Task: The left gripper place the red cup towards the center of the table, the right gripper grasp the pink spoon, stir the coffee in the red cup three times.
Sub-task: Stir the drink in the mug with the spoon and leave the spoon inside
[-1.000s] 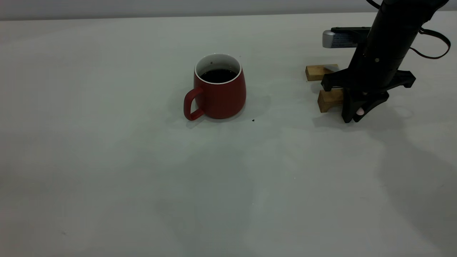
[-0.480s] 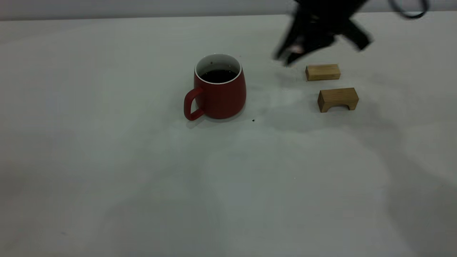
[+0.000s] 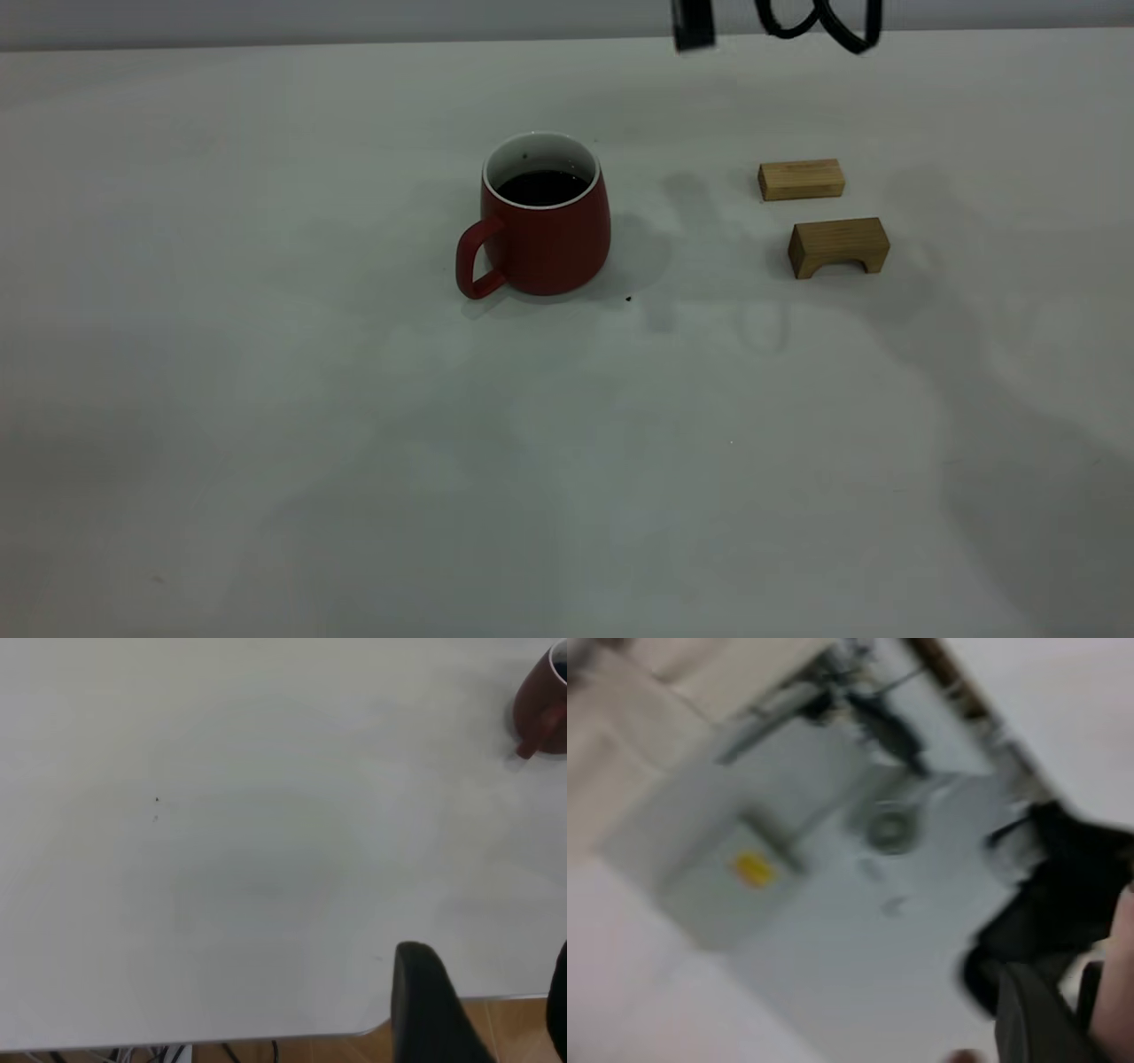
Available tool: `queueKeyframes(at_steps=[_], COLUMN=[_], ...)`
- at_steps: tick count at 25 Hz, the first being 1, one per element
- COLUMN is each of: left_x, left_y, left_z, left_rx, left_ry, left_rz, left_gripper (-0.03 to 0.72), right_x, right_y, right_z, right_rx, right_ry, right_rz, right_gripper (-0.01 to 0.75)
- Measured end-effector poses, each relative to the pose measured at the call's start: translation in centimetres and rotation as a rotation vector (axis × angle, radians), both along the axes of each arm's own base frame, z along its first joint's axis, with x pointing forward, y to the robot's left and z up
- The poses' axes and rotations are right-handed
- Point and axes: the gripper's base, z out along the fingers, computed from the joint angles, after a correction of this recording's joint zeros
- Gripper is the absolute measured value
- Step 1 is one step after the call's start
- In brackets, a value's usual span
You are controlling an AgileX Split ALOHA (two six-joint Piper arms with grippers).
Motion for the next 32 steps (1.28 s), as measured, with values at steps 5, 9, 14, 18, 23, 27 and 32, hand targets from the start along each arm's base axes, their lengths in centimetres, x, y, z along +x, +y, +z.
queueKeyframes(at_steps=[5, 9, 14, 18, 23, 27, 32], left_x=[0.0, 0.0, 0.0, 0.0, 0.0, 0.0, 0.0], left_y=[0.0, 0.0, 0.0, 0.0, 0.0, 0.0, 0.0], left_z=[0.0, 0.0, 0.0, 0.0, 0.0, 0.0, 0.0], left_rx=[0.0, 0.0, 0.0, 0.0, 0.001, 0.001, 0.001], left_ry=[0.0, 0.0, 0.0, 0.0, -0.001, -0.001, -0.001], left_rz=[0.0, 0.0, 0.0, 0.0, 0.001, 0.001, 0.001], left_gripper=[0.407, 0.407, 0.407, 0.407, 0.407, 0.407, 0.407], right_x=[0.1, -0.2, 0.9, 1.8, 1.6, 1.6, 1.5], right_y=[0.1, 0.8, 1.7, 2.3, 2.8, 2.5, 1.8], right_z=[-0.2, -0.2, -1.1, -3.9, -5.8, -8.2, -11.1], right_rx=[0.057, 0.074, 0.083, 0.085, 0.08, 0.074, 0.04], right_ry=[0.305, 0.43, 0.439, 0.49, 0.572, 0.619, 0.672], right_rz=[-0.077, -0.09, -0.08, -0.068, -0.066, -0.075, -0.117], right_gripper=[0.117, 0.117, 0.117, 0.117, 0.117, 0.117, 0.117])
